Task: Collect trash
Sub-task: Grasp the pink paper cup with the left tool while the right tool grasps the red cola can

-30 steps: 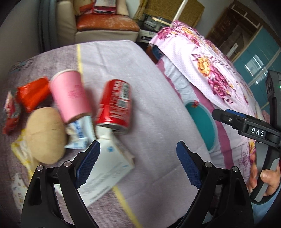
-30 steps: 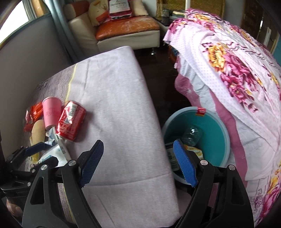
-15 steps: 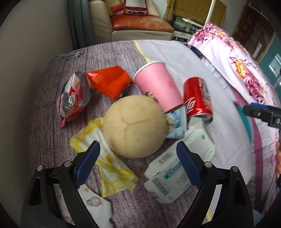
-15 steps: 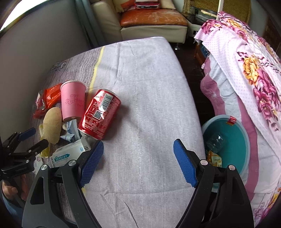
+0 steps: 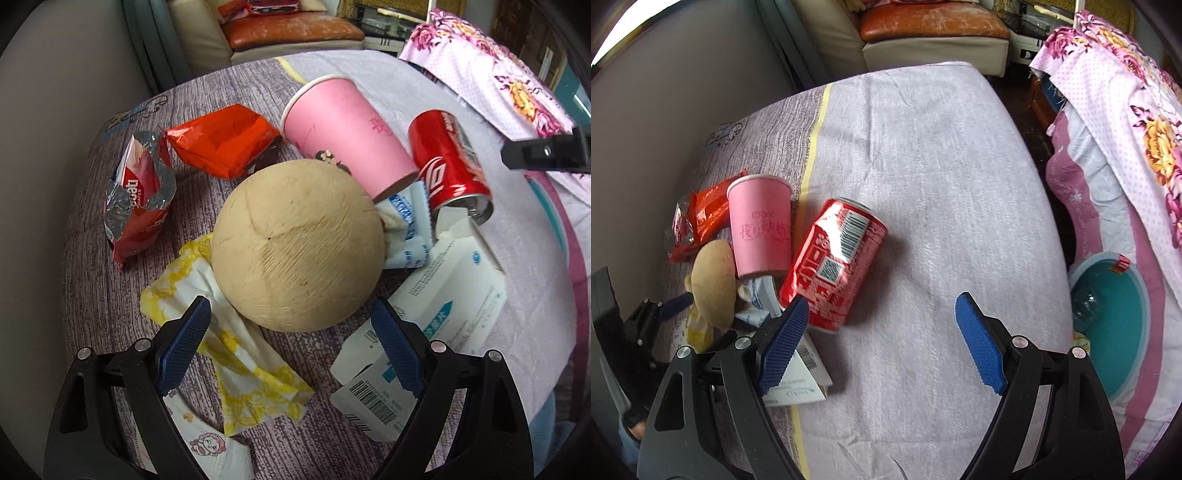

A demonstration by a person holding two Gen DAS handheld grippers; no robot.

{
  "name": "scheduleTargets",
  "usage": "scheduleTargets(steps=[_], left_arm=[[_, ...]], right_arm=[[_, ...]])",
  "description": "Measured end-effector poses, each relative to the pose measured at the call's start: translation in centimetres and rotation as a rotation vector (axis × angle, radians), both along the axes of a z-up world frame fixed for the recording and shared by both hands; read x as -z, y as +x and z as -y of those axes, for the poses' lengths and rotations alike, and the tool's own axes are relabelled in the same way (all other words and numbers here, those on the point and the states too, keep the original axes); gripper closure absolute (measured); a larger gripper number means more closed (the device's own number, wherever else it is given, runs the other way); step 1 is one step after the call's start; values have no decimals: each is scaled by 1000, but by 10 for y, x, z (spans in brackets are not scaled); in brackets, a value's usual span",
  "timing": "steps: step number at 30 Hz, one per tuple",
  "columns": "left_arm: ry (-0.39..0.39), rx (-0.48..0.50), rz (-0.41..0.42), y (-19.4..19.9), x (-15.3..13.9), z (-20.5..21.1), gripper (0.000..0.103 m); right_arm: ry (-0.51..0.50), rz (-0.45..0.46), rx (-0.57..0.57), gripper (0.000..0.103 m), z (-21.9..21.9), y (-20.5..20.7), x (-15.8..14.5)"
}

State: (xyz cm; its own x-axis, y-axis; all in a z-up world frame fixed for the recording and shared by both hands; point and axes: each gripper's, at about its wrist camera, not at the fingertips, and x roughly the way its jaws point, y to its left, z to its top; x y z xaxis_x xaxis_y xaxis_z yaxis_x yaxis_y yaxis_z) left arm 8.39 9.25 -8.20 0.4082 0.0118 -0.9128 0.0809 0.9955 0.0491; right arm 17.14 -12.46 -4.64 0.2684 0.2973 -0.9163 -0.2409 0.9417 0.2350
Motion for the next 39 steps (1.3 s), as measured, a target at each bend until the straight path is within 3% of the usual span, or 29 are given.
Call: scheduleTargets(steps=[4,11,14,17,21,37,39], left_arm=[[2,-23,0,2,7,-5,14],[-87,-57,77,5,-11,-25,15],[-126,-87,99,5,-20,-35,19],[-141,-126,125,6,-28,-47,19],[-156,-165,150,7,-36,-59,21],[-27,-107,217,22,-48,-54,21],[30,-70,246,22,-51,-50,21]], right_arm=[[38,-41,0,25,-12,13,10],[82,-120,8,25,-28,29,35],[91,-123,16,26,-27,31,40],[99,-115,15,38,-26,30,41],[83,-89,0,38,-23,26,40],[72,-28,-10,39,-6,23,26],[71,-37,-6,39,-5,25,27]])
